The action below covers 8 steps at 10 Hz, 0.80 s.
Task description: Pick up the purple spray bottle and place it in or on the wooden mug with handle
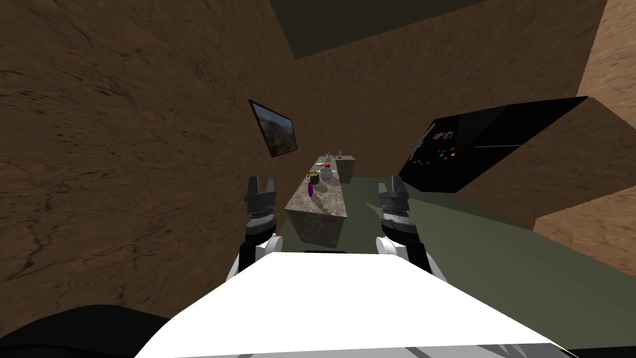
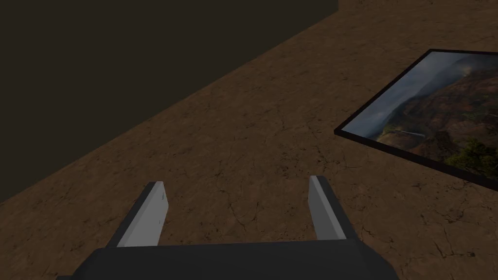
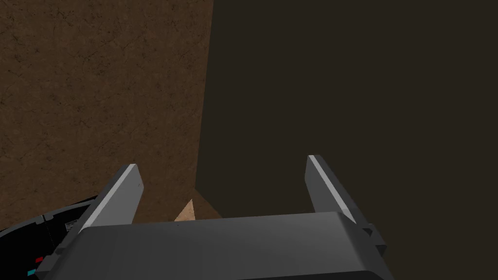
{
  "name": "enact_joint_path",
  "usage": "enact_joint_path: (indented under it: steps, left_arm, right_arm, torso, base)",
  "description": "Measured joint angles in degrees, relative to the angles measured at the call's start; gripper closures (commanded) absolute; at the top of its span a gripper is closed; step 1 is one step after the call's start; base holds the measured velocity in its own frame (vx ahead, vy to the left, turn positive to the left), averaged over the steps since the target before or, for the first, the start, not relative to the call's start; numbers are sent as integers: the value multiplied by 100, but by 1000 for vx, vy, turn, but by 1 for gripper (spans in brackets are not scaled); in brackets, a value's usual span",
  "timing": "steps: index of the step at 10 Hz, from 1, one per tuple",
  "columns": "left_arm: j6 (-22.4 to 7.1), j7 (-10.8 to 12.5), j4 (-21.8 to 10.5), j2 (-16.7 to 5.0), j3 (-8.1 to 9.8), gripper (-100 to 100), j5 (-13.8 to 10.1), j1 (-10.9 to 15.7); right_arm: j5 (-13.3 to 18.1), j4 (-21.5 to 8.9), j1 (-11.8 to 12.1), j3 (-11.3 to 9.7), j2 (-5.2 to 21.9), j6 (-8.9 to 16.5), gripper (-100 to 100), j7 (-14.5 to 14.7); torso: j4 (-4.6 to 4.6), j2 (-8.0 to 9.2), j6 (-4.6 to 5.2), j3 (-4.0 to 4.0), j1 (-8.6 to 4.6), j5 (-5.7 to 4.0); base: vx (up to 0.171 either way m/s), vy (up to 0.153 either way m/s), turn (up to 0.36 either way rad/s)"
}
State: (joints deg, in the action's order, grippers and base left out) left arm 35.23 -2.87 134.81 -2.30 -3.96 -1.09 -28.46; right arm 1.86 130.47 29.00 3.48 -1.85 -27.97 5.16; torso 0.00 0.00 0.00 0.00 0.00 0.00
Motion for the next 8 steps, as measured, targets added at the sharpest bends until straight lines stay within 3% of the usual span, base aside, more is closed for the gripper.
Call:
enact_joint_path:
  steps: [4,8]
  left_arm:
    - [-80,-46,-278,-445,-73,-100,99,57]
    - [-101,-98,-789,-887,-190,-100,212,163]
  right_arm:
    - [0,0,-1,-1,-1,0,0,0]
    - [0,0,-1,-1,-1,0,0,0]
  torso:
    - [3,13,0,8,-21,-5]
    - [5,21,0,12,-25,-5]
  base:
    - [-35,-53,-21]
    - [-56,-62,-16]
